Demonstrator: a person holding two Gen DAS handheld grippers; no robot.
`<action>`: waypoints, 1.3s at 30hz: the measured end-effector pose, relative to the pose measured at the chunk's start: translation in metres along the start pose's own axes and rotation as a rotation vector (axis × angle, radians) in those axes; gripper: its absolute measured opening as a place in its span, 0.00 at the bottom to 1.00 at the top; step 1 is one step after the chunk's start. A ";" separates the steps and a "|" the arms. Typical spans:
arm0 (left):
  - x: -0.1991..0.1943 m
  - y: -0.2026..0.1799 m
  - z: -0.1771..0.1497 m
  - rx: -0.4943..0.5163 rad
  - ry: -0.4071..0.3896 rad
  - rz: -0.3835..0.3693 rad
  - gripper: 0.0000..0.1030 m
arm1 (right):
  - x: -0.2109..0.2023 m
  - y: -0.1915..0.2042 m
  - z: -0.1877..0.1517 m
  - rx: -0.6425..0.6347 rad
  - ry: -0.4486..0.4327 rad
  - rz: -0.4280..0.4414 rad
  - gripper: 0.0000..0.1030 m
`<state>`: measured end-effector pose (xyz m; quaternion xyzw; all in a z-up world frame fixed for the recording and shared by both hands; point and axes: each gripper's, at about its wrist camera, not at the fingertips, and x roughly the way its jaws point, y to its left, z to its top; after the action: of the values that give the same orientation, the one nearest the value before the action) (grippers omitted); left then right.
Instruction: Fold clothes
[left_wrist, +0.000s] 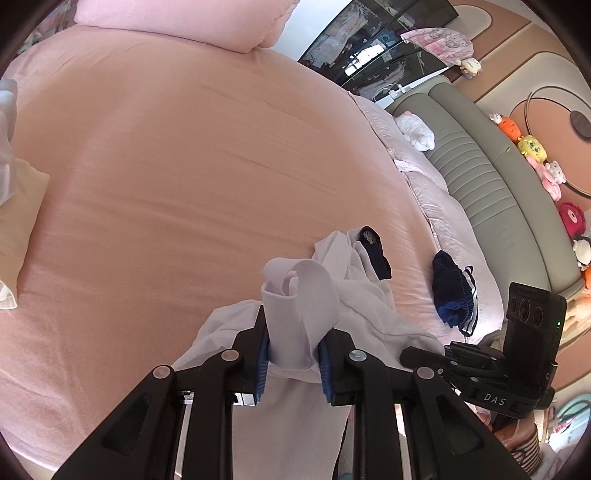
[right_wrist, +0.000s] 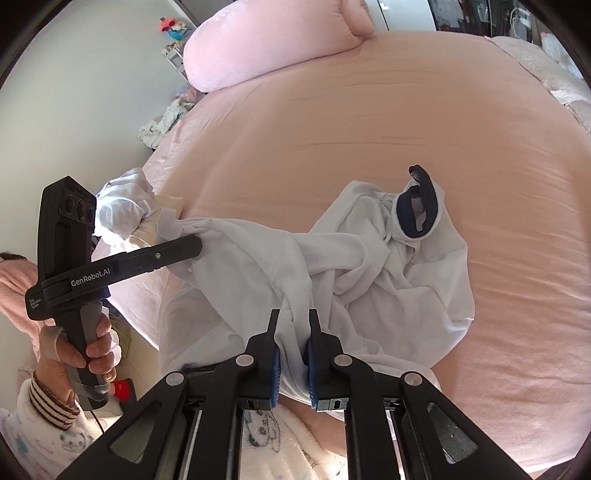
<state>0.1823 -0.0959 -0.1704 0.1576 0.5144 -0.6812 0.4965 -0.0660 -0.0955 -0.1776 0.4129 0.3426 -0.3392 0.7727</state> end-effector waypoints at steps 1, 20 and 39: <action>-0.001 0.001 0.000 0.001 0.012 -0.003 0.22 | 0.003 0.002 -0.002 -0.004 0.008 0.003 0.09; 0.038 0.035 0.022 -0.085 0.159 -0.090 0.93 | -0.001 0.018 -0.021 -0.076 0.029 0.057 0.10; 0.036 0.032 -0.002 0.013 0.172 0.013 0.31 | -0.026 -0.009 -0.028 0.023 0.035 0.023 0.28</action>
<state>0.1917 -0.1122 -0.2150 0.2222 0.5496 -0.6653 0.4538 -0.0943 -0.0690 -0.1726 0.4316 0.3472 -0.3269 0.7657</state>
